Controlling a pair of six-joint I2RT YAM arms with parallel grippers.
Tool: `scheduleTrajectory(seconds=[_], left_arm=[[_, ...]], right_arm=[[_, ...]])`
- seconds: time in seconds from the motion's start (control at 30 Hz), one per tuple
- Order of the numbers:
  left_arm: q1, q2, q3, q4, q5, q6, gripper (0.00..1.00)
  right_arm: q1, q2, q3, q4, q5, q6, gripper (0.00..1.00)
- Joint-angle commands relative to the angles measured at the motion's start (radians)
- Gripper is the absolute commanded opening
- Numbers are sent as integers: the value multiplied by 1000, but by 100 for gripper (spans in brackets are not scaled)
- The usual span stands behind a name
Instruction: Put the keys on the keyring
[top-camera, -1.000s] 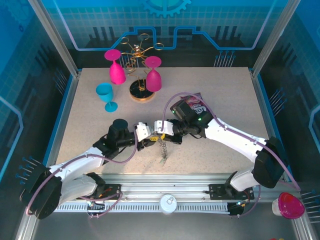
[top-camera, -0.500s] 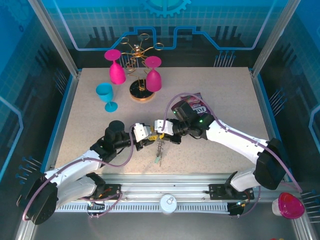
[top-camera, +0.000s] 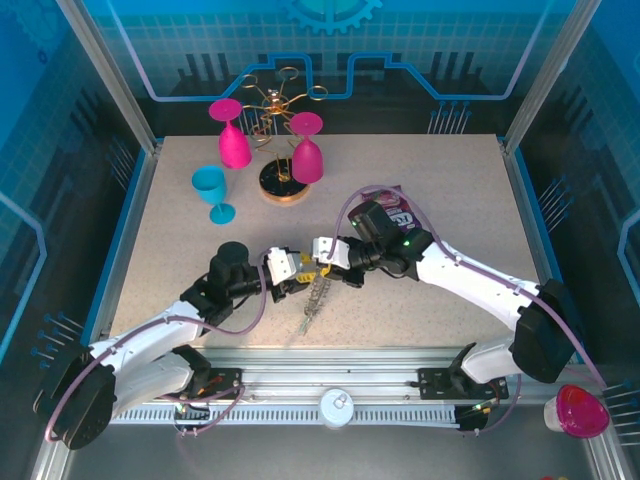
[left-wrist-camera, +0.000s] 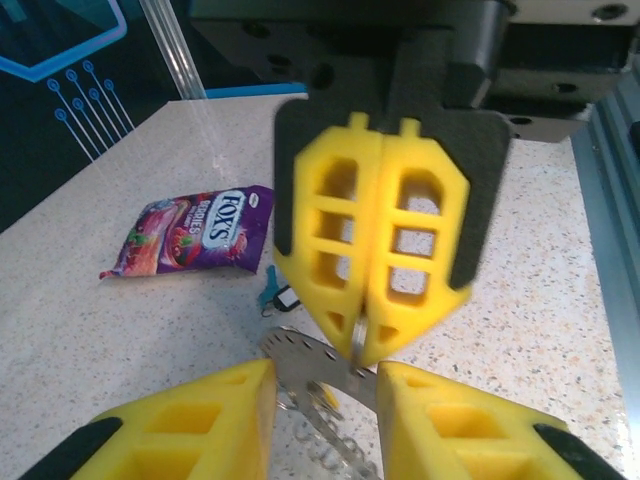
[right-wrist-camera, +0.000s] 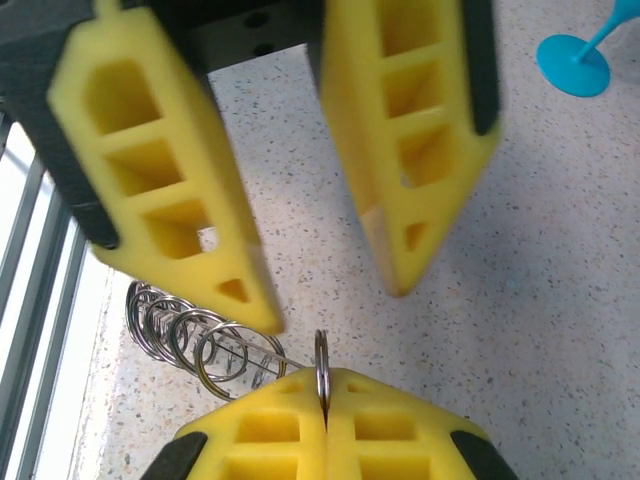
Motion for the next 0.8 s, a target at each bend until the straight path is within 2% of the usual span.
scheduleTrajectory(seconds=[0.0,0.2,0.53,0.77], left_arm=[[4,-14,-22,12,43,9,33],[4,11,-12,29,58,33,28],[5,19,-6,42,86,39,25],[5,13,3,20,103,52,12]], right_arm=[[-17,-35,-9,37,-8,23,0],[-13,-50,-31,71,-111,12,0],[-4,-33,-23,70,-147,-17,0],[14,-12,-1,34,-139,-55,0]])
